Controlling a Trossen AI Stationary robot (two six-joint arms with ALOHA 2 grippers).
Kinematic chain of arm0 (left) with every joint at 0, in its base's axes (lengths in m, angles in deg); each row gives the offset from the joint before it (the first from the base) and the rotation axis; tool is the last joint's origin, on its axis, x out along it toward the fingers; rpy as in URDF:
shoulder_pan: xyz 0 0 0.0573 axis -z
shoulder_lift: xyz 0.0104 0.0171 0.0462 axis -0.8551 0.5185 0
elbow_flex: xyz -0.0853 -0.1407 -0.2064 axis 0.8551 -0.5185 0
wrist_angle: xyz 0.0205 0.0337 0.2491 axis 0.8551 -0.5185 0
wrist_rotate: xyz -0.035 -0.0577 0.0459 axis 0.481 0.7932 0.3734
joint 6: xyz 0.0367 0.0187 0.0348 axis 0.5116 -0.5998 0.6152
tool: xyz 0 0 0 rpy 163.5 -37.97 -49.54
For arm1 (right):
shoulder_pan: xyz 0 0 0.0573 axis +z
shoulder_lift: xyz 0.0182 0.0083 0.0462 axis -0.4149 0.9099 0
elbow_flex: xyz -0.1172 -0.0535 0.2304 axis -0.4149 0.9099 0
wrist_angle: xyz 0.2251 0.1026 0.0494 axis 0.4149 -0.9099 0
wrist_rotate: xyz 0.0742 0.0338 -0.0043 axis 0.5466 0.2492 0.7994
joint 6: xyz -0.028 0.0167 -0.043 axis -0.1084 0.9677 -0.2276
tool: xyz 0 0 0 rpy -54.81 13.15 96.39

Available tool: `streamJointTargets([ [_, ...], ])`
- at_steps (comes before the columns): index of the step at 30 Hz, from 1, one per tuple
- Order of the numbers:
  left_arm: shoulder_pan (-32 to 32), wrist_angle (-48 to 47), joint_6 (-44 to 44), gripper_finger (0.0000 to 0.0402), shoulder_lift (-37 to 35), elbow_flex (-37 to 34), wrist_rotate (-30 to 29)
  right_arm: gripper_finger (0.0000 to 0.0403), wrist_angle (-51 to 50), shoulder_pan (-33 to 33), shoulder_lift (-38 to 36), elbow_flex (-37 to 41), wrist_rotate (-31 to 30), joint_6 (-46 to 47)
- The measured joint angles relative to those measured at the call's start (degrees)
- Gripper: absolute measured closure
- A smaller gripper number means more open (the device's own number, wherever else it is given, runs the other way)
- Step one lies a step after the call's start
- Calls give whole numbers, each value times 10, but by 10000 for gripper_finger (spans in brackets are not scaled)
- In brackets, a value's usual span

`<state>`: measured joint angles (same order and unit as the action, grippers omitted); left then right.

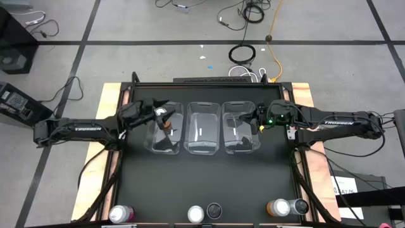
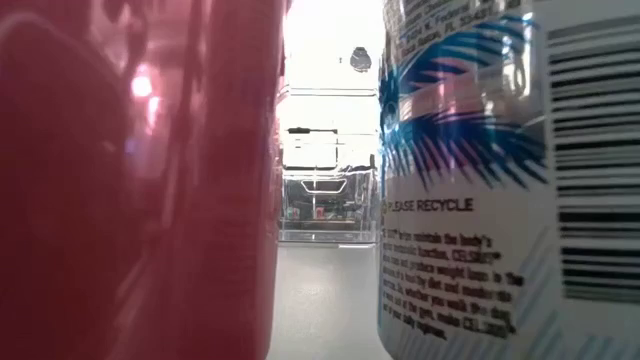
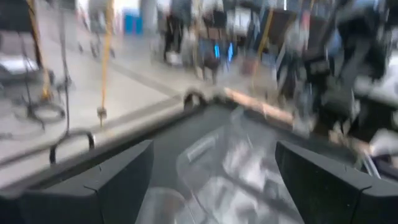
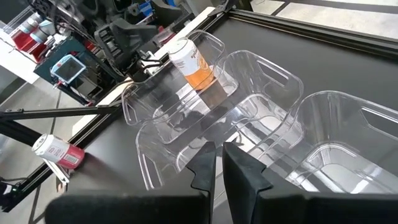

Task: Sort soda cans
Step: Put the left white-blue soda can into the right transparent bin

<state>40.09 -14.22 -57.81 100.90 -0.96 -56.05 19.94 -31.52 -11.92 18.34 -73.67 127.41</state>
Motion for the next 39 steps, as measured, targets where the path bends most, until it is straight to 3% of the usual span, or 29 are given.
streamJointTargets([
  [5,7,-300,42,56,-6,142,27,383,0,0,0,0,0,-9],
  [10,24,-456,-4,56,-5,268,34,383,-1,0,0,0,0,-10],
  [19,31,-471,-36,56,-6,366,79,383,0,0,0,0,0,7],
  [29,31,-519,-36,56,-4,370,74,383,17,58,27,0,-31,41],
  [39,74,-648,-68,56,-3,370,43,383,165,132,114,0,-65,53],
])
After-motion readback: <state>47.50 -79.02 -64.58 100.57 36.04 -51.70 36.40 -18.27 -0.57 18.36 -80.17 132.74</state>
